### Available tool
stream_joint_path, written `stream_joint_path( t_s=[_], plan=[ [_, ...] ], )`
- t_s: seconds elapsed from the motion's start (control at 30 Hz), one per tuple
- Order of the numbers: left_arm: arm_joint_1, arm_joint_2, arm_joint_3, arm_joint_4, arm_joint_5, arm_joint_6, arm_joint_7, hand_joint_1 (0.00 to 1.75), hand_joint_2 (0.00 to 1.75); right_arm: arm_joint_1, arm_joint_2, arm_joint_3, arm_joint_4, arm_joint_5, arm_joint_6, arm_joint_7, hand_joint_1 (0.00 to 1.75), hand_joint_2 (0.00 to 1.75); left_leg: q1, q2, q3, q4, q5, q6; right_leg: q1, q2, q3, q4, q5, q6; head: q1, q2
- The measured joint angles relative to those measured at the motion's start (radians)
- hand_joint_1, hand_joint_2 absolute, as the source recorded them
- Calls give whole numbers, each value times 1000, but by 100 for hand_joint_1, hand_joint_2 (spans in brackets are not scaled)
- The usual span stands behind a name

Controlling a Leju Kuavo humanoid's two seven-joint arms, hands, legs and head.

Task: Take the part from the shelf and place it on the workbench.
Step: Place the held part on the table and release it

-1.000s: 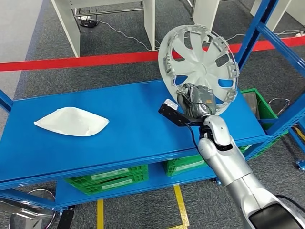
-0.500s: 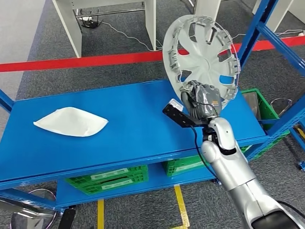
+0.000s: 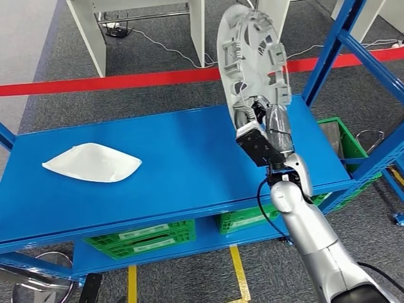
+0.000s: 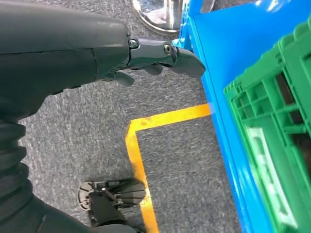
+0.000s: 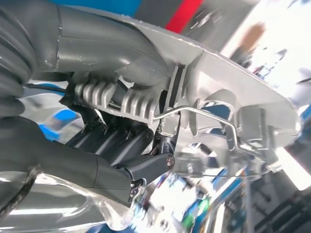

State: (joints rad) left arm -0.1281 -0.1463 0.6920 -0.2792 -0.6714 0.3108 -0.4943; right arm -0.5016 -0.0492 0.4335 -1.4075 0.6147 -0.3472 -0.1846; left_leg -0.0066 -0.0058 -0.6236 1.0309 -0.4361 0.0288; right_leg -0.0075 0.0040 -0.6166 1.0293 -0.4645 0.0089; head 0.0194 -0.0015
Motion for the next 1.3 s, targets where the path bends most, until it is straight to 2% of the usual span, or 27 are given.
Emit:
stream_joint_path(
  t_s=[0.07,0.1,0.17,0.2,0.23,0.27,0.3,0.33,0.4,0.43,0.53,0.57,0.63,0.7,0.73,0.77,0.8,0.87,0.9,0.97,1.07,1.1,1.13,1.2,1.23,1.27,1.3],
  plan=[
    [-6,-6,0,0,2,3,0,0,175,0,2,-3,-37,-64,32,-16,175,175,6,0,6,-12,5,4,0,-1,-10,16,-16,10,2,0],
    [-8,-9,0,0,3,3,-1,0,175,-1,3,-4,-50,-95,51,-24,175,175,9,0,9,-17,7,6,-1,-2,-26,50,-38,14,4,0],
    [-12,-12,1,0,8,3,-4,0,175,-3,3,-4,-66,-152,91,-37,175,175,10,1,10,-18,9,9,-3,-2,-83,174,-99,21,6,0],
    [-12,-13,1,0,9,3,-5,0,175,-3,3,-3,-71,-175,111,-42,175,175,10,1,9,-18,9,9,-4,-2,-112,235,-120,24,6,0],
    [-13,-14,1,0,11,3,-5,0,175,-2,3,-2,-74,-196,131,-46,175,175,10,0,10,-17,9,9,-4,-2,-129,270,-124,26,6,0],
    [-13,-15,1,0,12,3,-6,0,175,-3,3,-2,-77,-215,151,-48,175,175,11,0,10,-16,9,9,-5,-3,-129,266,-109,27,7,0],
    [-13,-16,1,0,12,2,-6,0,175,-3,3,-1,-81,-233,171,-51,175,175,11,0,10,-15,8,8,-5,-3,-109,223,-78,28,7,0],
    [-14,-16,1,0,13,2,-7,0,175,-4,3,0,-84,-248,189,-53,175,175,12,-1,10,-13,6,5,-5,-4,-77,155,-42,27,7,0],
    [-15,-16,1,0,14,2,-7,0,175,-6,2,5,-92,-270,215,-59,175,175,8,-2,5,-5,3,-3,-4,-4,-15,39,-3,22,6,0],
    [-16,-16,2,0,16,2,-8,0,175,-6,2,9,-95,-277,223,-62,175,175,6,-2,2,-2,2,-8,-4,-3,-1,12,0,17,6,0],
    [-17,-16,3,0,20,1,-8,0,175,-7,2,18,-104,-291,235,-67,175,175,6,-2,-3,3,2,-20,-4,-2,0,4,-1,0,6,0],
    [-17,-15,4,0,21,1,-8,0,175,-8,2,19,-109,-296,238,-69,175,175,7,-1,-8,14,-8,-25,-5,-3,2,3,0,-6,5,0],
    [-17,-15,5,0,24,0,-7,0,175,-9,3,21,-122,-305,243,-71,175,175,10,0,-41,96,-59,-35,-7,-5,4,1,1,-15,4,0],
    [-15,-15,6,0,26,0,-7,0,175,-8,3,24,-130,-309,244,-73,175,175,12,1,-98,230,-119,-42,-6,-5,4,2,0,-19,3,0],
    [-15,-15,7,0,28,0,-6,0,175,-8,3,25,-132,-310,244,-73,175,175,13,1,-118,275,-131,-43,-6,-5,5,2,0,-20,3,0],
    [-14,-16,7,0,30,0,-5,0,175,-7,3,26,-136,-312,244,-74,175,175,13,1,-121,283,-124,-42,-5,-5,5,2,0,-20,3,0],
    [-14,-16,7,1,32,1,-3,0,175,-7,3,27,-140,-315,244,-76,175,175,13,1,-106,253,-99,-39,-5,-4,7,3,0,-20,3,0],
    [-15,-16,8,0,37,3,3,0,175,-7,3,29,-152,-323,243,-79,175,175,11,1,-46,125,-33,-27,-4,-3,10,4,0,-19,3,0],
    [-16,-16,8,0,39,6,6,0,175,-7,3,30,-159,-326,243,-80,175,175,9,0,-20,67,-10,-21,-2,-3,9,5,0,-17,3,0],
    [-16,-16,10,1,39,12,12,0,175,-5,3,30,-170,-332,239,-82,175,175,5,-1,1,13,1,-13,0,-4,3,4,3,-9,4,0],
    [-14,-18,11,1,39,20,16,0,175,-2,3,29,-182,-339,232,-82,175,175,6,-1,1,-2,8,-4,0,-4,-5,4,1,8,5,0],
    [-14,-18,12,1,39,23,17,0,175,-2,3,28,-184,-340,231,-81,175,175,8,0,0,-8,13,2,-1,-4,-13,21,-18,13,5,0],
    [-15,-19,12,1,39,26,18,0,175,-3,3,25,-184,-341,230,-81,175,175,11,1,-2,-12,18,7,-1,-4,-29,60,-49,17,6,0],
    [-16,-18,12,1,39,32,20,0,175,-2,3,21,-185,-342,228,-81,175,175,11,2,-11,-13,28,12,-2,-4,-75,188,-127,22,6,0],
    [-16,-19,12,1,39,35,21,0,175,-1,3,20,-184,-342,227,-81,175,175,10,3,-18,-13,32,13,-3,-4,-93,245,-152,24,6,0],
    [-15,-19,13,1,39,37,22,0,175,-1,3,19,-184,-342,227,-81,175,175,10,3,-24,-12,38,13,-3,-4,-97,272,-159,25,6,0],
    [-15,-20,13,1,39,39,24,0,175,0,3,17,-184,-343,226,-81,175,175,10,3,-31,-12,44,12,-3,-4,-81,259,-147,25,6,0]
  ],
)
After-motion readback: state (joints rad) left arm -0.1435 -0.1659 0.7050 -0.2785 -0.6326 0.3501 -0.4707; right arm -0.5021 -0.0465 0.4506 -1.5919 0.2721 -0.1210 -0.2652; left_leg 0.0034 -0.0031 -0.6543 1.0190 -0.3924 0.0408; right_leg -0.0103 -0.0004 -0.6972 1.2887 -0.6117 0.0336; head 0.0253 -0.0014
